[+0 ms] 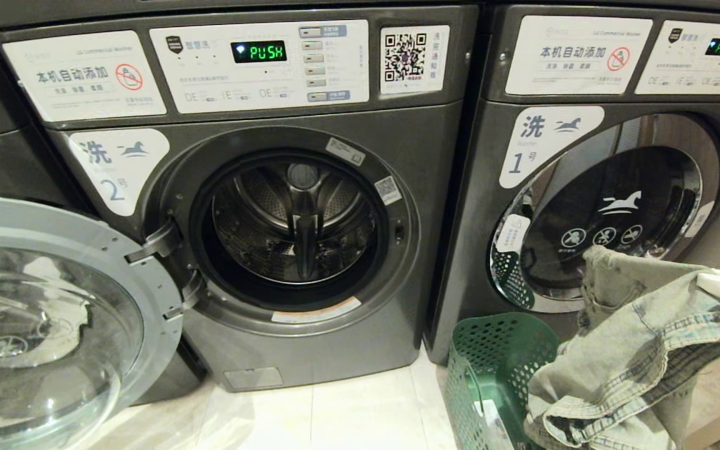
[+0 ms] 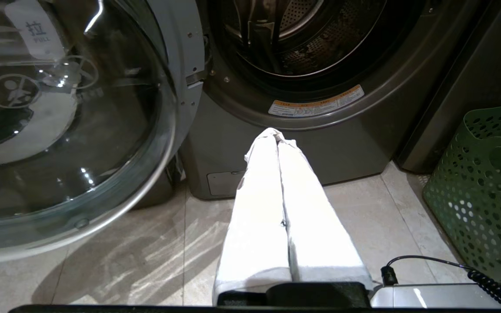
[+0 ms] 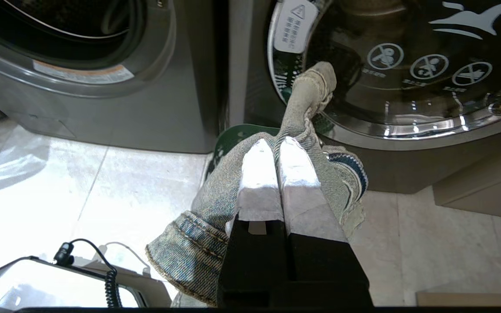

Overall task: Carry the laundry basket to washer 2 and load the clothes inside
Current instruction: Place the clothes into the washing machine

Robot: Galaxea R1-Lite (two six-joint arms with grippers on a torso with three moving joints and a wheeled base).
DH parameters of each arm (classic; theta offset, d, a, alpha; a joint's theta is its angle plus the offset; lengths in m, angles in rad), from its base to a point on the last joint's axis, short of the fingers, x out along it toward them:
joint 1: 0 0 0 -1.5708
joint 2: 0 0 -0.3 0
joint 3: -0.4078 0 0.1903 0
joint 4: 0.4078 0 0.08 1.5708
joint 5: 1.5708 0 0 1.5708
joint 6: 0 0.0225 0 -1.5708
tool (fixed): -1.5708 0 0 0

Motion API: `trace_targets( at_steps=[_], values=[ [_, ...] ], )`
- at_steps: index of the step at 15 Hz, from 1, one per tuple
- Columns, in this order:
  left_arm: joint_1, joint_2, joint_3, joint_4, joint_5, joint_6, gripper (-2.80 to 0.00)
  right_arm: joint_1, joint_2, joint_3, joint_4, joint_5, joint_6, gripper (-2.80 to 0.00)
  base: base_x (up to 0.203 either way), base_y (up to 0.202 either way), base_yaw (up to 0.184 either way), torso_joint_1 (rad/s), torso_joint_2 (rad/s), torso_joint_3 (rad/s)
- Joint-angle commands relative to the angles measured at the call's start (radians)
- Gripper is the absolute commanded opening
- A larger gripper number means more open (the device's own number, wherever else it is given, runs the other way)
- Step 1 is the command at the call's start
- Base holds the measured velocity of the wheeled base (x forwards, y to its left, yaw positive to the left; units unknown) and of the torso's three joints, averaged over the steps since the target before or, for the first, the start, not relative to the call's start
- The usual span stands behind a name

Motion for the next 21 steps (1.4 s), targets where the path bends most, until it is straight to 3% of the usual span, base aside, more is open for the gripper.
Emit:
trace_targets(
  at_steps=[1, 21],
  values=[
    [0.000, 0.002, 0.000, 0.000, 0.000, 0.000, -2.80, 0.000, 0.005, 0.000, -0.001, 0.002, -0.002, -2.80, 0.000, 0.194, 0.001, 0.002, 0.00, 0.003],
    [0.000, 0.002, 0.000, 0.000, 0.000, 0.000, -2.80, 0.001, 0.008, 0.005, -0.002, 0.005, -0.002, -2.80, 0.000, 0.195, -0.002, 0.003, 0.00, 0.002]
  ],
)
